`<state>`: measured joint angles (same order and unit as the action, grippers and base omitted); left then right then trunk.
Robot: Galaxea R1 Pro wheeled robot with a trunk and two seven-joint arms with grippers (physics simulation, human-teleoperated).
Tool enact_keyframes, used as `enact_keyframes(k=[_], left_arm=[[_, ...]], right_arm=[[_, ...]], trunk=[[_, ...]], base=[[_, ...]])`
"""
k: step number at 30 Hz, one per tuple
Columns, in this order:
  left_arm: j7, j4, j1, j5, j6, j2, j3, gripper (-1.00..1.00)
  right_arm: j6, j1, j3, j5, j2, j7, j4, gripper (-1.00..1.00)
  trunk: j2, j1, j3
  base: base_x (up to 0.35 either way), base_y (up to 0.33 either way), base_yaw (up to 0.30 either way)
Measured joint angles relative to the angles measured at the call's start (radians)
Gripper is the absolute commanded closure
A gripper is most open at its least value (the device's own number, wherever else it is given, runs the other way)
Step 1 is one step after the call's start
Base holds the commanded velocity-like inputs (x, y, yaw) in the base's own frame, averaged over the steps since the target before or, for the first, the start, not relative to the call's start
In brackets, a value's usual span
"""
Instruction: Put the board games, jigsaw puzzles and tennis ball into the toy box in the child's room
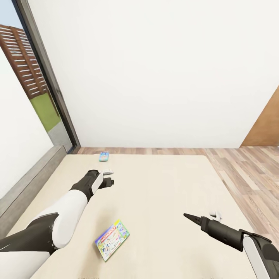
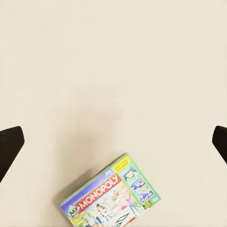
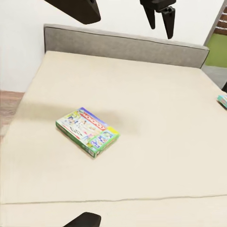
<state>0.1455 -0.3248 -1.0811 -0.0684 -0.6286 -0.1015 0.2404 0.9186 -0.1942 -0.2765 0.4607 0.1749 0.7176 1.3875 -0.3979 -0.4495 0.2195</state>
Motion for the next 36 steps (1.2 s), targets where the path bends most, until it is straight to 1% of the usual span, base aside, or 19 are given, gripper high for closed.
enact_keyframes(k=[10,16,30,32,34,36], left_arm=[[0.005,0.014,0.0,0.001,0.006,-0.003,-0.002,-1.0],[0.005,0.042,0.0,0.002,0.005,-0.009,-0.003,-1.0],[0.004,0.093,0.0,0.003,-0.004,-0.012,-0.003,-1.0],[0.004,0.096,0.0,0.003,-0.005,-0.014,-0.003,-1.0],[0.003,0.098,0.0,0.004,-0.005,-0.023,-0.003,-1.0],[0.003,0.1,0.0,0.005,-0.006,-0.029,-0.002,-1.0]], right_arm=[[-0.003,0.0,0.0,-0.003,0.0,-0.002,-0.065,-1.0],[-0.003,0.001,0.0,-0.003,0.003,-0.002,-0.073,-1.0],[-0.003,0.001,0.001,-0.004,0.005,-0.002,-0.075,-1.0],[-0.003,0.002,0.001,-0.004,0.005,-0.002,-0.075,-1.0],[-0.003,0.002,0.001,-0.009,0.005,-0.002,-0.075,-1.0],[-0.002,0.002,0.0,-0.023,0.005,-0.001,-0.075,-1.0]], trunk=[[0.0,0.0,0.017],[0.0,0.0,0.026],[0.0,0.0,0.05],[0.0,0.0,0.053],[0.0,0.0,0.056],[0.0,0.0,0.059]], base=[[0.0,0.0,0.0],[0.0,0.0,0.0],[0.0,0.0,0.0],[0.0,0.0,0.0],[0.0,0.0,0.0],[0.0,0.0,0.0]])
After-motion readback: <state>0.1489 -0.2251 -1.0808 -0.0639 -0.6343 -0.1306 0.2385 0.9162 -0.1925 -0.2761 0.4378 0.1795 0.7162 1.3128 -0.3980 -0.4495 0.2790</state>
